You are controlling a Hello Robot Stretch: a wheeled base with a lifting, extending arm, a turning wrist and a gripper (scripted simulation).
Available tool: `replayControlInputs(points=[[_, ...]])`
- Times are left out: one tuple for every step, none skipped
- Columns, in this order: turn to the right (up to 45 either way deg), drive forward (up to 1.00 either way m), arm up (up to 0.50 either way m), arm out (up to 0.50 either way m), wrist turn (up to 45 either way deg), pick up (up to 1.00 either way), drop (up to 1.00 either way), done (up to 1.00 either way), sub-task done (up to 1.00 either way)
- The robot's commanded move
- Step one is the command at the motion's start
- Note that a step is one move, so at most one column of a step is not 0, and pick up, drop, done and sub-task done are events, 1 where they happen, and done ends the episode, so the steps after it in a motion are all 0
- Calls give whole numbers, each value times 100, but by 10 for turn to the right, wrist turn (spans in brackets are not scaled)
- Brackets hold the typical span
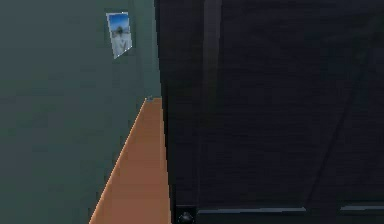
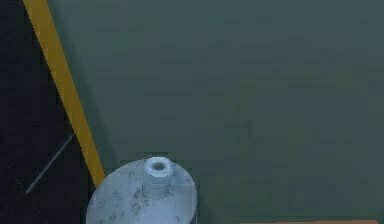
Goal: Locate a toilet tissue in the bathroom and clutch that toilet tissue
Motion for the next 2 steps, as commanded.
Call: replayControlInputs(points=[[0,0,34,0,0,0,0,0,0],[0,0,0,22,0,0,0,0,0]])
